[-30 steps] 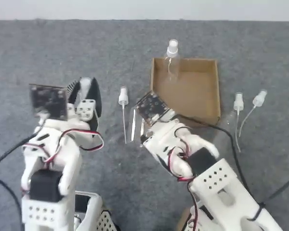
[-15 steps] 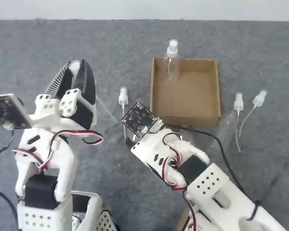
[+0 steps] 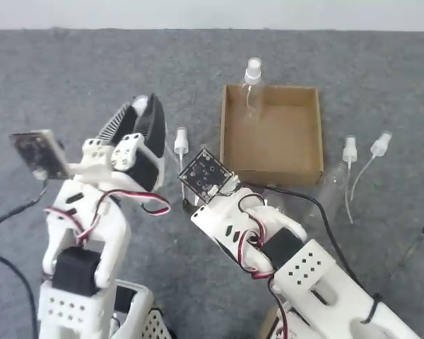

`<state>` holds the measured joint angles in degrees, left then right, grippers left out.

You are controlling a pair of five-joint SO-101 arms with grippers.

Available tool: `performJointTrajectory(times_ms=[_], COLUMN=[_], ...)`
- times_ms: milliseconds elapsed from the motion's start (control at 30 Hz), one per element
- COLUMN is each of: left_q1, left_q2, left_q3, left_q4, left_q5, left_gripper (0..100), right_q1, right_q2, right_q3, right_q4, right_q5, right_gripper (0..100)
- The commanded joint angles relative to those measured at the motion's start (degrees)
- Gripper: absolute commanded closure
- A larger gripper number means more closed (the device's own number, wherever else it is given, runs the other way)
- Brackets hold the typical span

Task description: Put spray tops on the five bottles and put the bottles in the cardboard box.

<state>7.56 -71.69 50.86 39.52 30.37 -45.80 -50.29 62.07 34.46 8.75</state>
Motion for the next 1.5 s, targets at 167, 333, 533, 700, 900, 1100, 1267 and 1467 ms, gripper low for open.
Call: performJointTrajectory(times_ms=[167,333,533,700,900,1100,1267,1467], left_q1=[0.4,-0.1,-5.3,-5.7,-2.3,1.6,3.0,2.8], left_q2=[-1.1,-1.1,-1.1,-0.5,-0.5,-1.0,-1.1,-1.1], left_q3=[3.9,3.0,-5.8,-6.4,0.9,5.5,5.4,5.8], left_q4=[-1.3,-1.7,-1.7,-3.5,-7.6,-7.4,-3.5,-0.4], left_q5=[0.1,0.0,-3.0,-2.9,-2.8,-2.8,-2.8,-3.1], left_gripper=[99,99,99,99,99,99,99,99], right_q1=[-0.3,-0.5,-0.4,-0.4,-0.5,-0.4,-0.4,0.0], right_q2=[-2.1,-2.1,-2.1,-2.1,-2.1,-2.1,-2.1,-2.1], right_q3=[-0.5,-0.5,0.7,0.8,0.8,0.8,0.7,1.1], right_q4=[-1.1,0.9,0.7,0.7,0.7,0.7,0.1,-5.3], right_q5=[-0.2,-0.2,-0.2,-0.2,-0.2,-0.2,-0.5,-0.6], right_gripper=[96.1,96.1,96.1,96.1,96.1,96.1,96.1,99.3])
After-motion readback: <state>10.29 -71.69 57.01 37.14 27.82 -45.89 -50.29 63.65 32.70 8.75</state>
